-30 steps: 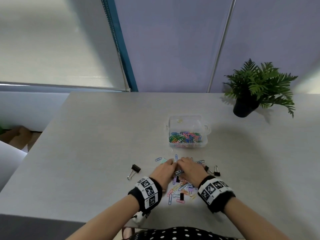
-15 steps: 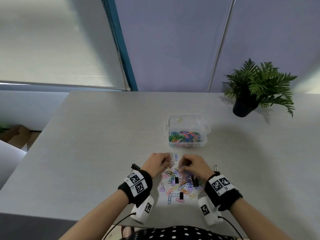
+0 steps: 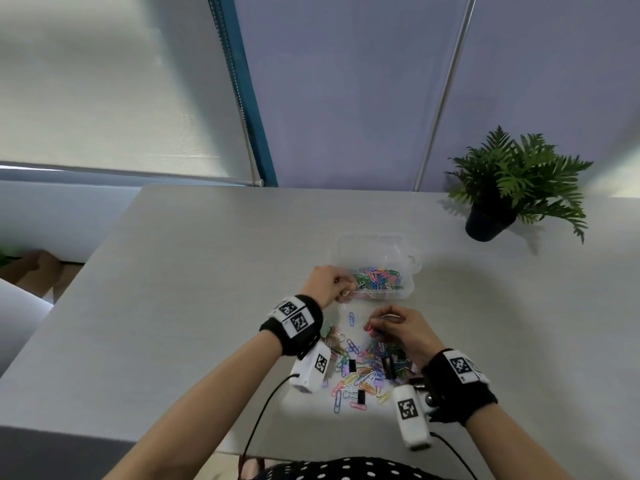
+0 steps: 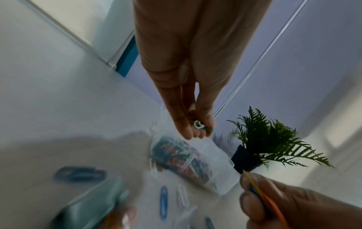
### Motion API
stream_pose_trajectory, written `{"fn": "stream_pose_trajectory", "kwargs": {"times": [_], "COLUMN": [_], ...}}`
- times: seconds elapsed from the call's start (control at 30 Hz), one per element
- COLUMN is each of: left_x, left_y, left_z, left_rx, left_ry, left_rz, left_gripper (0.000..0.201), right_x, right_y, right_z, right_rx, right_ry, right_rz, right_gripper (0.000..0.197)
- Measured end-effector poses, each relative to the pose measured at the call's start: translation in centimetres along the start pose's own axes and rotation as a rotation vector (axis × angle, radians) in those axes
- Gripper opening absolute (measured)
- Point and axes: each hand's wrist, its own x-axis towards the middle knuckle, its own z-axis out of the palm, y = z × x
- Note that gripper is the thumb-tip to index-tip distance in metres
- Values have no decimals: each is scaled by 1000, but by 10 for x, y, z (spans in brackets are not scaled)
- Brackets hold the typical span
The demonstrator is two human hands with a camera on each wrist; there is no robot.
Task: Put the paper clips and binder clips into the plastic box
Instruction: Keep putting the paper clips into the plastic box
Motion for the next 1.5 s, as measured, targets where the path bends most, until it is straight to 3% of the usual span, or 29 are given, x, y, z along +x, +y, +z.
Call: {"fn": "stream_pose_trajectory", "kwargs": {"times": [0.13,0.33,0.4,0.5,0.6,0.7,0.83,1.0,1.17,1.37,1.5], "left_x": [32,29,21,8,-3,-9,-19,-26,-20,-11,-14], "left_y": [8,8,5,-3,-13,-19,-19,-13,-22,-21,-22], "left_z": [-2,-11,-15,-19,-16,-6,10,26,35,52,54], "left_rx": [71,174,120,80,121,240,424,569,558,607,592], "left_ry": [34,-89,-40,158,302,252,158,166,101,66,84], "left_rz": [-6,2,27,50,23,3,-157,-95,-114,-207,-160], "left_gripper": [16,34,35,28,26,29,23,29,31,61,37], "right_x": [11,37,51,66,76,89,112,140,163,174,173], "right_y": [-12,-41,-53,-62,-63,-71,-94,-106,-106,-91,-87], "right_z": [-3,-2,-1,1,3,3,3,7,23,36,38], "right_rx": [99,20,-115,-389,-838,-1098,-1379,-1697,-1845,-1916,-1910], "right_ry": [35,115,130,149,118,116,134,10,-90,-130,-112], "right_rz": [-23,-166,-219,-287,-333,-352,-325,-267,-279,-358,-366], "right_gripper": [8,10,6,12,22,25,24,25,29,28,26]}}
